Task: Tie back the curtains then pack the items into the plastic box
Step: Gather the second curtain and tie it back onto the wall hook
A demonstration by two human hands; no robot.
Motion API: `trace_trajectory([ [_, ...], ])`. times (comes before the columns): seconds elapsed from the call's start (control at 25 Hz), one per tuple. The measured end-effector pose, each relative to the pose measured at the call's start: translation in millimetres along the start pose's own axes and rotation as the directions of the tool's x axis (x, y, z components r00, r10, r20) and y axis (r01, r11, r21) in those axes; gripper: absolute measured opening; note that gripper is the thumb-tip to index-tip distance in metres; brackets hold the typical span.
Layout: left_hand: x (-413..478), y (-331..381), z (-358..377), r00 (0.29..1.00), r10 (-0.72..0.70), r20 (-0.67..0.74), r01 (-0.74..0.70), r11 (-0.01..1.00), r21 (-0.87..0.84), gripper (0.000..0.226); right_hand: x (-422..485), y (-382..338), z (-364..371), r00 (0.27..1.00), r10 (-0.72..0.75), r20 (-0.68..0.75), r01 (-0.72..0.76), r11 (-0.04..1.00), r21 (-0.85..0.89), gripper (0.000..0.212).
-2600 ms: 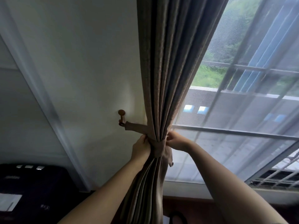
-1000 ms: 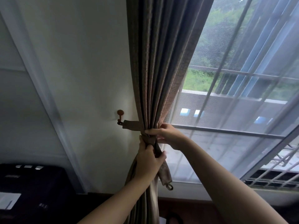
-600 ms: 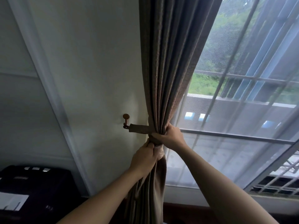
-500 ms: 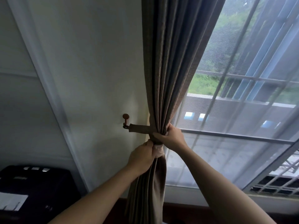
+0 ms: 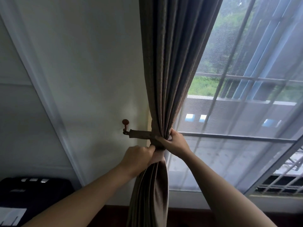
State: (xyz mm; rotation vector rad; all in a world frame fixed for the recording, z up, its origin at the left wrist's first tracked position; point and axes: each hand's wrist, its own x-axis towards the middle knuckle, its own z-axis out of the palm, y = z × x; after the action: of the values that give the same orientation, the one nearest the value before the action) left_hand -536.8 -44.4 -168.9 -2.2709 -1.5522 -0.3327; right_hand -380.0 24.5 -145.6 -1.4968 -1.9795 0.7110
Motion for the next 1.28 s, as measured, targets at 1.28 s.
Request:
trace_trajectory([
  [1.28,-3.0,-149.3,6.8,0.821,-0.083,0.565,0.559,0.319,-0.765,0.017,5.0,11.3,3.9,1.0,-0.014,0.016,0.014,1.0,-0.013,0.039],
])
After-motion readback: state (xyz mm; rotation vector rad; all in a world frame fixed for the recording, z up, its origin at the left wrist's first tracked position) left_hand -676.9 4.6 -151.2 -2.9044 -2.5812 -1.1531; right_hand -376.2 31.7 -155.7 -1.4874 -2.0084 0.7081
